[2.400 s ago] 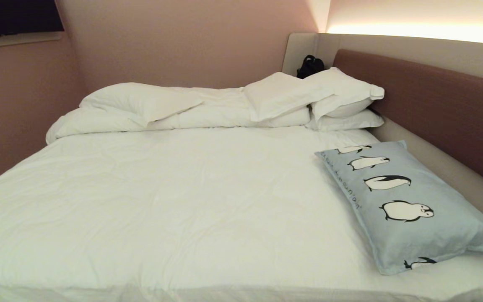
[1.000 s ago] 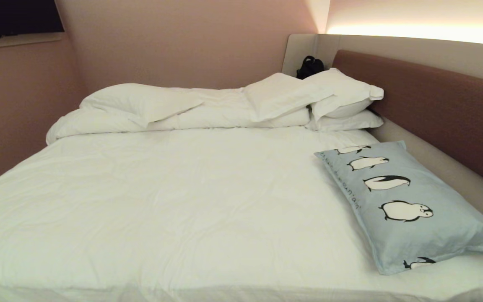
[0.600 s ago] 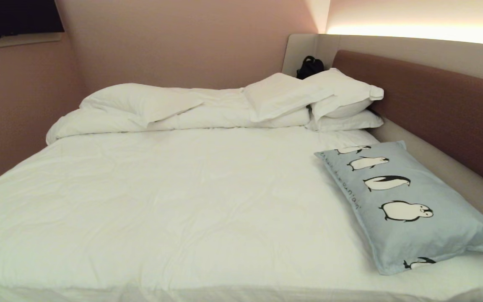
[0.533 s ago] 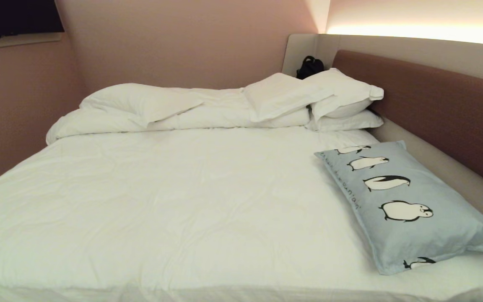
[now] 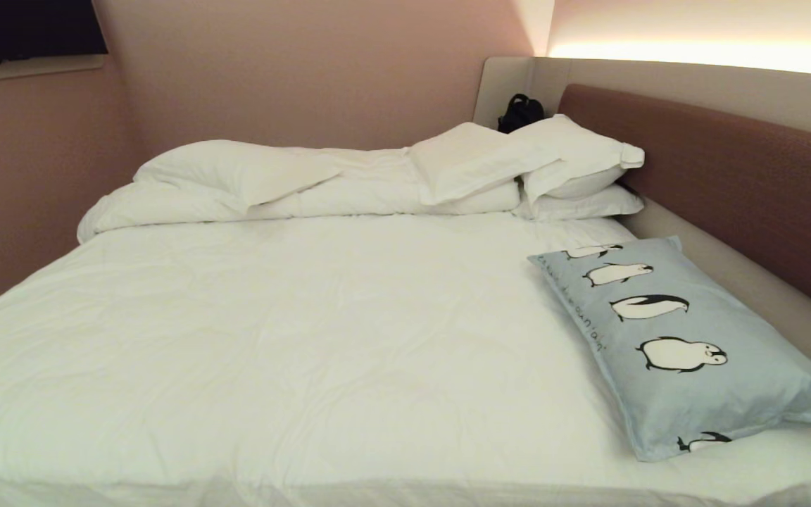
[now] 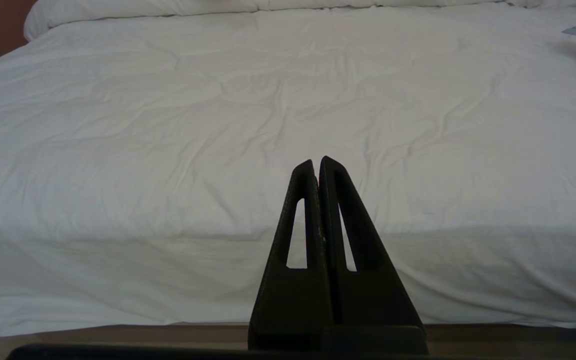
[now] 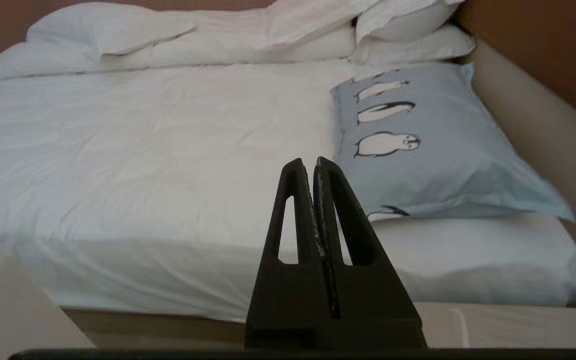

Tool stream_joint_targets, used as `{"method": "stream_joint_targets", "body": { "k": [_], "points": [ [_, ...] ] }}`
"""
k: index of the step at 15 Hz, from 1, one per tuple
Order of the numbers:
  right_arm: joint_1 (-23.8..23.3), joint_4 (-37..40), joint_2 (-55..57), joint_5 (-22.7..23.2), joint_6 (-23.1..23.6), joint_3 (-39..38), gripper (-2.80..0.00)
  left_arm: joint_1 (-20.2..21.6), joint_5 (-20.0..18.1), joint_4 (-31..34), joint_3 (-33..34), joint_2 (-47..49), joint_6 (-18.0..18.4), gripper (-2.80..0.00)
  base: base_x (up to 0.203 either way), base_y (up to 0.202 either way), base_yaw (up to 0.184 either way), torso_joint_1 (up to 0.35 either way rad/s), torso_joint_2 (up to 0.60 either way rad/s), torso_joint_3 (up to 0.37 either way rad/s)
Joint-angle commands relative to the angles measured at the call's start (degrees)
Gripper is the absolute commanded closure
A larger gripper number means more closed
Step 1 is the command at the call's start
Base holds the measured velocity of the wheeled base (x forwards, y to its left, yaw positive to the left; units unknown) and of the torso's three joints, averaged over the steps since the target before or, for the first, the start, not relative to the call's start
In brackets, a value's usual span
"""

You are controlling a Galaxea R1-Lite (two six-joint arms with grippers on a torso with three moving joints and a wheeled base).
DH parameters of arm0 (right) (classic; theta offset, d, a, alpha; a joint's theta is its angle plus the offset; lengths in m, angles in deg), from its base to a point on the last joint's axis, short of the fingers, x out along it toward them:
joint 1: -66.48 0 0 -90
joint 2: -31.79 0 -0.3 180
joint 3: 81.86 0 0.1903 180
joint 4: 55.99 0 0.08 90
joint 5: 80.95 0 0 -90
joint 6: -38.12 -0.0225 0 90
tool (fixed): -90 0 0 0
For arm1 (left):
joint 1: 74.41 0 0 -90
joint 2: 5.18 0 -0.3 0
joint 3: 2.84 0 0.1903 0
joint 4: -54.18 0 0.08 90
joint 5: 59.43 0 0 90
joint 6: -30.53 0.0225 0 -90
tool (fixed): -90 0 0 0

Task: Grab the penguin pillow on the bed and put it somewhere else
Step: Pick up the pillow

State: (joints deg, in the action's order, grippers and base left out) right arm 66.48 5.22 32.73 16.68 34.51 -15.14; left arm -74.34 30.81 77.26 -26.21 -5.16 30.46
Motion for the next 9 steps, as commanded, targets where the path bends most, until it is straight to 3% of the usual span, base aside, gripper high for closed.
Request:
{"method": "stream_joint_targets", "body": {
  "k": [1,4,9],
  "points": [
    [0.00,-0.50,-0.85,-0.42,0.32,-0.17,0.00,0.01,0.02,-0.06,0.00,-0.02,-0.01,0.00,0.000,0.000,0.000,0.000,0.00,0.000],
    [0.00,-6.78,-0.85,-2.28,3.58,-3.29,0.00,0.01,0.02,-0.06,0.00,-0.02,-0.01,0.00,0.000,0.000,0.000,0.000,0.00,0.000],
    [0.00,-18.80,-0.85,-5.12,8.47,-15.04,0.00,0.01,0.02,-0.06,0.00,-0.02,0.06,0.00,0.000,0.000,0.000,0.000,0.00,0.000]
  ]
}}
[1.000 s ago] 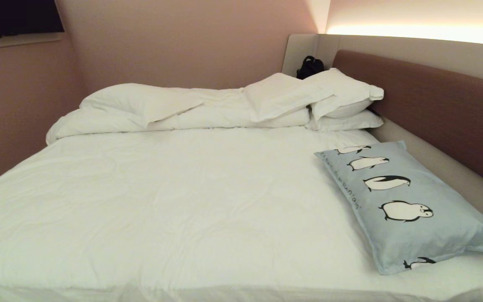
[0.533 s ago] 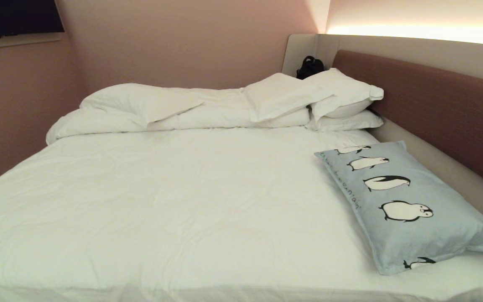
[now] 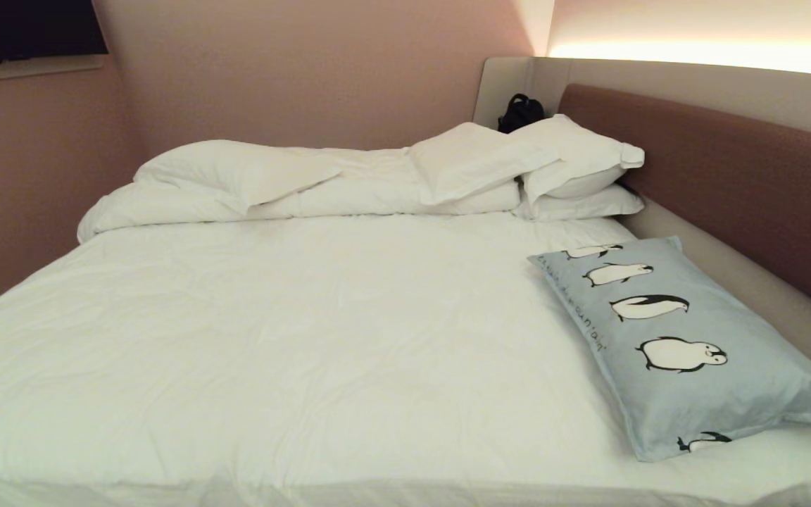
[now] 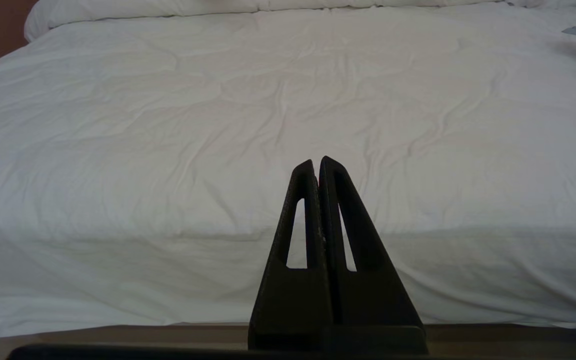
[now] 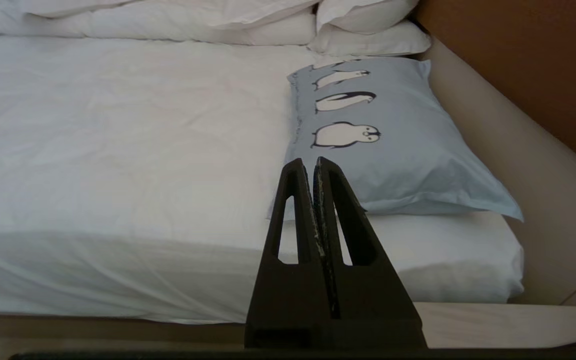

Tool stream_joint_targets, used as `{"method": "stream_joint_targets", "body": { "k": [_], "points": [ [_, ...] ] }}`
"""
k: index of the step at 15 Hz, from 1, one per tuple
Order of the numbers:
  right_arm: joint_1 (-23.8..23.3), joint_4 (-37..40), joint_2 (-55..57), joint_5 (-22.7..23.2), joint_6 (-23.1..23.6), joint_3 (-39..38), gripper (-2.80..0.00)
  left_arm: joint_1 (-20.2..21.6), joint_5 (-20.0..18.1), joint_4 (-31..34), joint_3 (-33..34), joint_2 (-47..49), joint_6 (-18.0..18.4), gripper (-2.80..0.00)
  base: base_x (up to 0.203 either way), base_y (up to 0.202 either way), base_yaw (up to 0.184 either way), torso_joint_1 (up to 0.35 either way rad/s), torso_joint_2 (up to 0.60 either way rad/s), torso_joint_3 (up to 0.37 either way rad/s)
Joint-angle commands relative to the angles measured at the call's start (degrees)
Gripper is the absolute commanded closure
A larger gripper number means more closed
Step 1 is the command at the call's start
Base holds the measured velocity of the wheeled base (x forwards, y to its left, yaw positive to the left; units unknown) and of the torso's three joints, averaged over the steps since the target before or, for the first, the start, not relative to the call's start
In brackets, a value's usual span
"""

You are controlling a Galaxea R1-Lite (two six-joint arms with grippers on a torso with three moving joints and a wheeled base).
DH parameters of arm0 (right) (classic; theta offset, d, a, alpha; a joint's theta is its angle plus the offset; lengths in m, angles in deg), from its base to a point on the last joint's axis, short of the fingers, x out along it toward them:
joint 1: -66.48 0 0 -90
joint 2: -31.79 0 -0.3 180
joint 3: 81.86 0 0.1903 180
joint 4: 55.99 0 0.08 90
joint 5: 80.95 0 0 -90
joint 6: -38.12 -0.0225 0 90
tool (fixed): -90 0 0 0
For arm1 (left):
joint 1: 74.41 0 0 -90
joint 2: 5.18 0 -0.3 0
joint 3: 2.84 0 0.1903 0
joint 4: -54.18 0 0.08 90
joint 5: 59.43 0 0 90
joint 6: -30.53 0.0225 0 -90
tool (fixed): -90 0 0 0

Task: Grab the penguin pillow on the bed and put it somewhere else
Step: Pick up the pillow

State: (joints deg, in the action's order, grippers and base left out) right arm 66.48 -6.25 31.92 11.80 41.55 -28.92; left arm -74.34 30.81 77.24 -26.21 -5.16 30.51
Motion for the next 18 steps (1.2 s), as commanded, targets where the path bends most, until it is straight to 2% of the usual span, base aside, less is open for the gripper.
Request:
{"method": "stream_joint_targets", "body": {
  "k": [1,5,8,18],
  "points": [
    [0.00,-10.20,-0.05,-0.26,1.54,-4.45,0.00,0.01,0.02,-0.05,0.00,-0.02,0.02,0.00,0.000,0.000,0.000,0.000,0.00,0.000],
    [0.00,-22.18,-0.05,-0.48,1.52,-16.82,0.00,0.02,0.02,-0.05,0.00,-0.02,-0.06,0.00,0.000,0.000,0.000,0.000,0.00,0.000],
    [0.00,-28.12,-0.05,-0.57,1.57,-22.61,0.00,0.01,0.02,-0.05,0.00,-0.02,-0.06,0.00,0.000,0.000,0.000,0.000,0.00,0.000],
    [0.00,-28.54,-0.05,-0.91,1.41,-28.52,0.00,0.01,0.02,-0.05,0.00,-0.02,-0.06,0.00,0.000,0.000,0.000,0.000,0.00,0.000]
  ]
}}
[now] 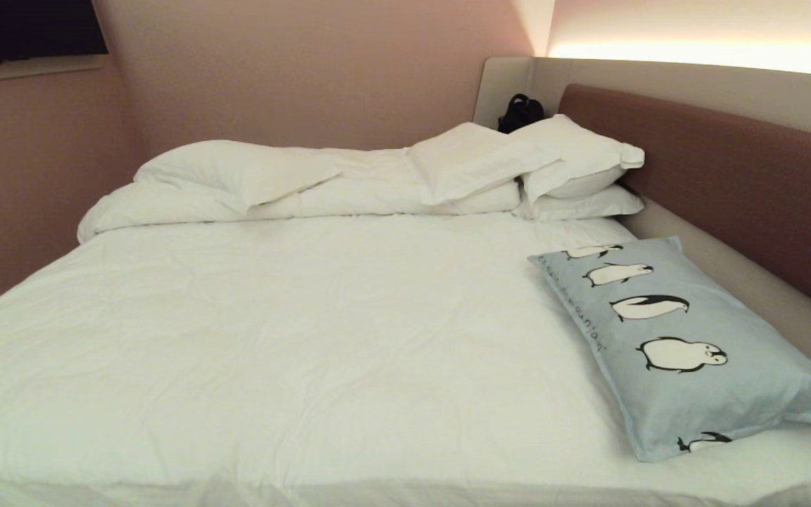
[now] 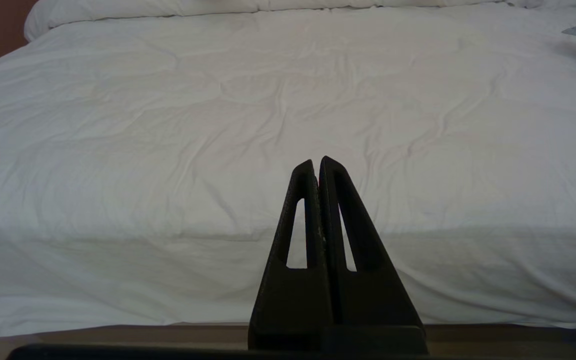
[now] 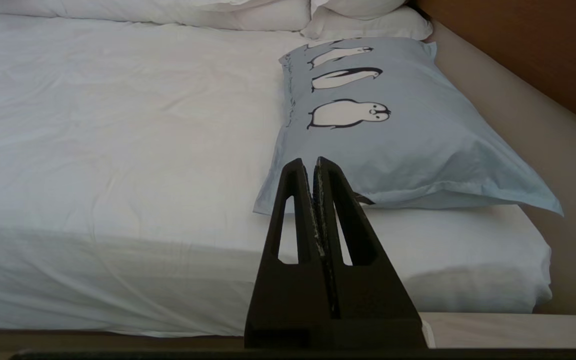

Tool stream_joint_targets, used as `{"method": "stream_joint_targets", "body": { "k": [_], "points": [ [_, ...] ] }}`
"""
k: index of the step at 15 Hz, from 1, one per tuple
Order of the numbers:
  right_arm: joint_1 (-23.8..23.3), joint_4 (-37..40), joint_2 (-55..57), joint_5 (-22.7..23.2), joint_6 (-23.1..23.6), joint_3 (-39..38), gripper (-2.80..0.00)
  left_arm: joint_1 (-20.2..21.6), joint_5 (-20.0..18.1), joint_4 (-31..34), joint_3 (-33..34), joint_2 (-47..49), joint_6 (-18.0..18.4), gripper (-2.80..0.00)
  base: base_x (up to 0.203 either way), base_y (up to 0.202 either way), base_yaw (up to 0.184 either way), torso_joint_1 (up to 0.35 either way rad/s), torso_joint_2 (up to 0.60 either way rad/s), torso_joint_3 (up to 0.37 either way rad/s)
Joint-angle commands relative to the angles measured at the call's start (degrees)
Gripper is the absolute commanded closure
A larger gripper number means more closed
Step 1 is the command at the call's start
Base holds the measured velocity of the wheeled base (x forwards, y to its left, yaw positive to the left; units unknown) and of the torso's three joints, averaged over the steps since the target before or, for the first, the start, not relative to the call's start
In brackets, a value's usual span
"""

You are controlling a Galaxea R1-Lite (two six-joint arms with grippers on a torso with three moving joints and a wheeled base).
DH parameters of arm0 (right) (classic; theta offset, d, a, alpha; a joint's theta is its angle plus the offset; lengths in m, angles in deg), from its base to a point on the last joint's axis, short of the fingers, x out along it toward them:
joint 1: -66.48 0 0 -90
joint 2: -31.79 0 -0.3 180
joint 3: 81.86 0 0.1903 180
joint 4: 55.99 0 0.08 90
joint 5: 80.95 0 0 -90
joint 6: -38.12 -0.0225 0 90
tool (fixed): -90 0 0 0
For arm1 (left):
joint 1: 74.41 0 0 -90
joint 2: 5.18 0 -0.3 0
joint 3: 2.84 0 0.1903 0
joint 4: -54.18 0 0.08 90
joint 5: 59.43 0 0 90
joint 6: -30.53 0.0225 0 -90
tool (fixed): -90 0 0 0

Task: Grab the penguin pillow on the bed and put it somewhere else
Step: Pick up the pillow

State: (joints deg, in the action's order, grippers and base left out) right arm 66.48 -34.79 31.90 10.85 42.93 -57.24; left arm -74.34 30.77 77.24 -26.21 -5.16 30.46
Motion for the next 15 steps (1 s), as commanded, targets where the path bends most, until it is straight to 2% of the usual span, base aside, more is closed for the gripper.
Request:
{"method": "stream_joint_targets", "body": {
  "k": [1,15],
  "points": [
    [0.00,0.06,-0.02,-0.04,0.11,-0.20,0.00,0.01,0.06,-0.05,0.00,-0.02,0.07,0.00,0.000,0.000,0.000,0.000,0.00,0.000],
    [0.00,2.26,-0.11,-1.09,-2.53,-1.26,0.00,0.01,0.06,-0.05,0.00,-0.02,-0.01,0.00,0.000,0.000,0.000,0.000,0.00,0.000]
  ]
}}
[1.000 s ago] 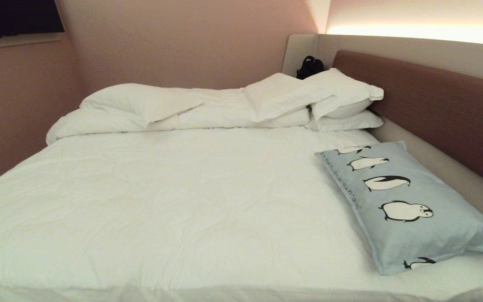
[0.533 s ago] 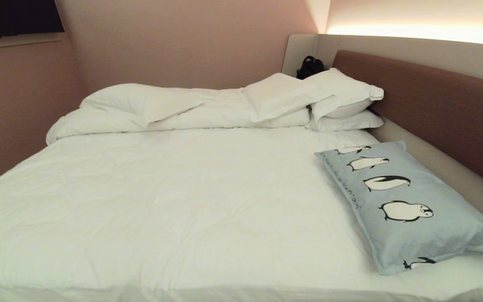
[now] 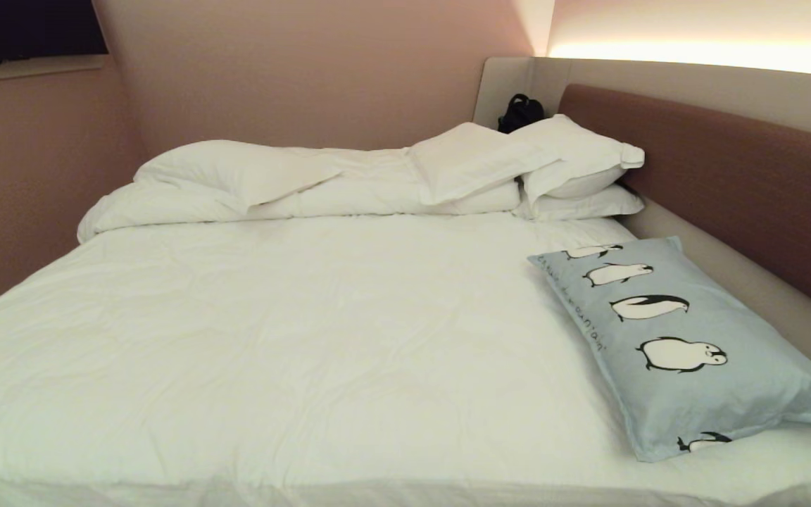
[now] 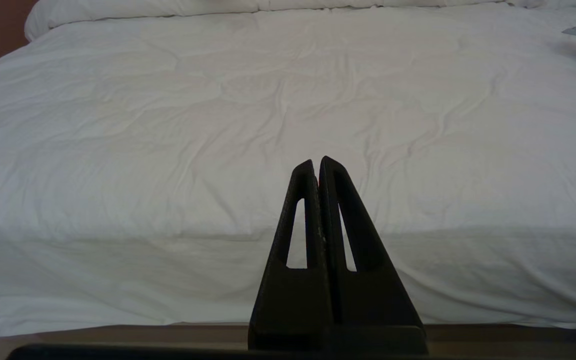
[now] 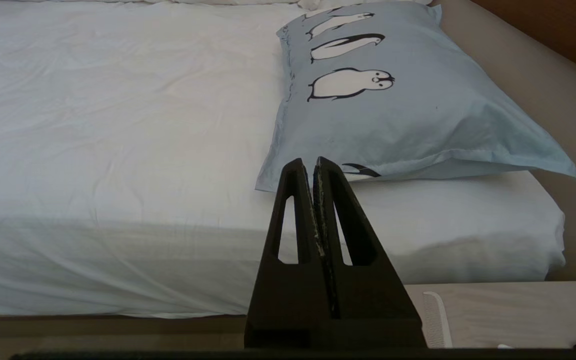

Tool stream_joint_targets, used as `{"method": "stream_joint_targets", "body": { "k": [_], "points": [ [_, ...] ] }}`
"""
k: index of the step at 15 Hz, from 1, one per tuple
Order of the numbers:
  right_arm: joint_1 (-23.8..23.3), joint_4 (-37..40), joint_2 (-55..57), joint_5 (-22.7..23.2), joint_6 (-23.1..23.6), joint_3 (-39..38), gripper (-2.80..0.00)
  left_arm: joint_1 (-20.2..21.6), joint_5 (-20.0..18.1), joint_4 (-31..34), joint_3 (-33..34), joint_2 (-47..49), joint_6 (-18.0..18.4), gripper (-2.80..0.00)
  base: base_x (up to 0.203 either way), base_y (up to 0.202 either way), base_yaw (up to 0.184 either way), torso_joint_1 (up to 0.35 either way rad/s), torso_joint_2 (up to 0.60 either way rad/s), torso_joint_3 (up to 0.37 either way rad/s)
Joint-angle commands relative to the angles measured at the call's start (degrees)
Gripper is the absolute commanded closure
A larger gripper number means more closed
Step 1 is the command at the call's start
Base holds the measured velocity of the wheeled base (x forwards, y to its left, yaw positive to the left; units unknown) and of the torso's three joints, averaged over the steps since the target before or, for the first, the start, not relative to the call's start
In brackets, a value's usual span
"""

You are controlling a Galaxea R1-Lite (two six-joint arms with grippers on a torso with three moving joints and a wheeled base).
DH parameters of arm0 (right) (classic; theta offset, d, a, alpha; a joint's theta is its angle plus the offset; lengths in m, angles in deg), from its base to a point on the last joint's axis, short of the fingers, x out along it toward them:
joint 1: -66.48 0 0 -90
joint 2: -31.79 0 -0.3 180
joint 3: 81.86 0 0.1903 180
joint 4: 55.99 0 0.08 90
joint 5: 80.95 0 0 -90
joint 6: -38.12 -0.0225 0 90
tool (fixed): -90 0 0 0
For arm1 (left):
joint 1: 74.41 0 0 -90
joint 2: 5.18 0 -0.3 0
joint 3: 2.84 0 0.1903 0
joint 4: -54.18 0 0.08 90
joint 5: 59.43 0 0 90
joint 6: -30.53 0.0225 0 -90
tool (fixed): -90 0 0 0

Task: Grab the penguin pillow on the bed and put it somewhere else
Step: Pick up the pillow

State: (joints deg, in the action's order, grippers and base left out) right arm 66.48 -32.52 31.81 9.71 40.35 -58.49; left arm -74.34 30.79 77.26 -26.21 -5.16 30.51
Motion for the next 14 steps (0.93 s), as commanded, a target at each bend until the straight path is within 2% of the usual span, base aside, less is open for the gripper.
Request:
{"method": "stream_joint_targets", "body": {
  "k": [1,14],
  "points": [
    [0.00,-0.01,-0.02,0.04,0.05,0.00,0.00,0.01,0.04,-0.06,0.00,-0.02,-0.06,0.00,0.000,0.000,0.000,0.000,0.00,0.000],
    [0.00,-0.01,-0.02,0.04,0.05,0.00,0.00,0.05,0.04,-0.06,0.00,-0.02,-0.06,0.00,0.000,0.000,0.000,0.000,0.00,0.000]
  ]
}}
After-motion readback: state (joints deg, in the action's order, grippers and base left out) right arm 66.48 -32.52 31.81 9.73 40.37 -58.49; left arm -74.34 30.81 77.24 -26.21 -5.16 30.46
